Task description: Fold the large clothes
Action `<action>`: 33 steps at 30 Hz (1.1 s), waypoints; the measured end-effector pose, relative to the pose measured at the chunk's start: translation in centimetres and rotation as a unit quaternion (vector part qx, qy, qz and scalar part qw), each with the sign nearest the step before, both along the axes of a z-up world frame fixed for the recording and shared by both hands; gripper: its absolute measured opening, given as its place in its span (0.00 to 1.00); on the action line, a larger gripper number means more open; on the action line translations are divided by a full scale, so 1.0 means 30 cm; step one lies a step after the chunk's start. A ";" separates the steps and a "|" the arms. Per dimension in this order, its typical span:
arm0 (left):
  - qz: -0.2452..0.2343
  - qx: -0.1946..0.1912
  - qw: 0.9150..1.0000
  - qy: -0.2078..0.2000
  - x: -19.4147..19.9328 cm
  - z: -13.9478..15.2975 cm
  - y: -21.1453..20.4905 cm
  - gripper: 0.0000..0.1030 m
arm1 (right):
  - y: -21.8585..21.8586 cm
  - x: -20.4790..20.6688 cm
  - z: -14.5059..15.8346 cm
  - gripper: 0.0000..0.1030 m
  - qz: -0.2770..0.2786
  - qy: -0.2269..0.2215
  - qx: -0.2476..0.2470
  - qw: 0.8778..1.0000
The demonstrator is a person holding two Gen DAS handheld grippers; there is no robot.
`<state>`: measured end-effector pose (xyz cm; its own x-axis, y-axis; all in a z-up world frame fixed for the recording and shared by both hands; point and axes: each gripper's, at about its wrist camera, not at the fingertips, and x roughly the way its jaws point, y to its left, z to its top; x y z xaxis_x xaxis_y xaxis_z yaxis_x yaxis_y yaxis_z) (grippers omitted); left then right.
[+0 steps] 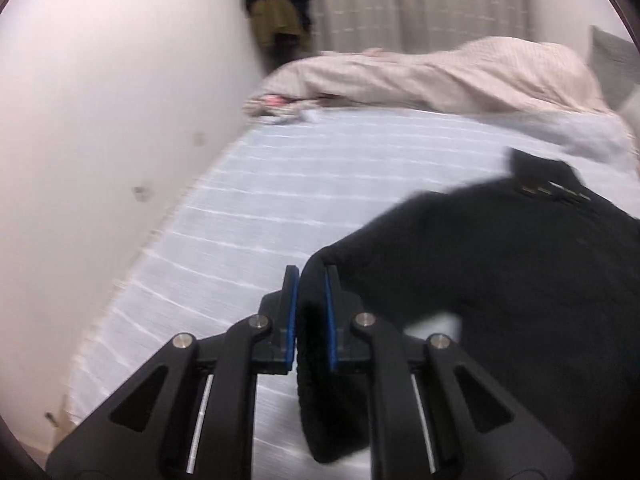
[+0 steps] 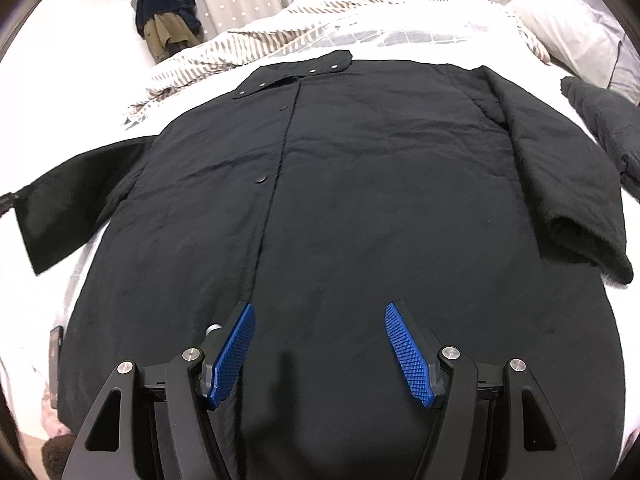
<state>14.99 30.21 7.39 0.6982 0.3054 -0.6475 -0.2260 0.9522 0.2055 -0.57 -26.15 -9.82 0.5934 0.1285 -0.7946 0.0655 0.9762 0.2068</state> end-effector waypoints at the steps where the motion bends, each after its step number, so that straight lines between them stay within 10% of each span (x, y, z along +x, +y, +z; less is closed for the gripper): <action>1: 0.011 0.006 1.000 0.003 0.029 0.002 0.038 0.14 | -0.007 0.004 0.000 0.67 -0.004 0.000 -0.001 1.000; 6: 0.087 0.026 0.996 0.010 0.141 -0.018 0.290 0.39 | -0.031 0.022 -0.004 0.67 -0.021 0.003 -0.010 1.000; 9: 0.092 -0.024 0.995 0.006 0.134 -0.066 0.353 0.82 | -0.036 0.026 -0.002 0.67 -0.025 0.003 -0.013 1.000; 10: 0.084 -0.061 0.995 0.003 0.122 -0.100 0.374 0.82 | -0.035 0.025 -0.001 0.67 -0.026 0.002 -0.015 1.000; 18: 0.128 -0.181 0.965 0.143 0.183 -0.496 0.491 0.81 | 0.001 0.048 -0.010 0.67 -0.018 0.009 -0.035 0.999; 22: 0.144 -0.265 0.943 0.143 0.162 -0.609 0.507 0.45 | 0.018 0.063 -0.019 0.67 -0.015 0.013 -0.047 0.999; 25: 0.134 -0.235 0.955 0.120 0.175 -0.575 0.464 0.18 | 0.021 0.073 -0.025 0.67 -0.019 0.016 -0.051 0.998; 30: 0.147 -0.172 0.974 0.005 0.158 -0.396 0.437 0.13 | 0.021 0.083 -0.029 0.67 -0.030 0.017 -0.055 0.998; 33: 0.159 -0.128 0.979 0.008 0.208 -0.400 0.428 0.14 | 0.019 0.087 -0.030 0.67 -0.034 0.016 -0.058 0.998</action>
<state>21.22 43.06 -4.61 0.5829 0.3311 -0.7420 -0.5176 0.8553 -0.0249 2.04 -25.59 -10.74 0.5713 -0.0042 -0.8207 0.1365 0.9865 0.0900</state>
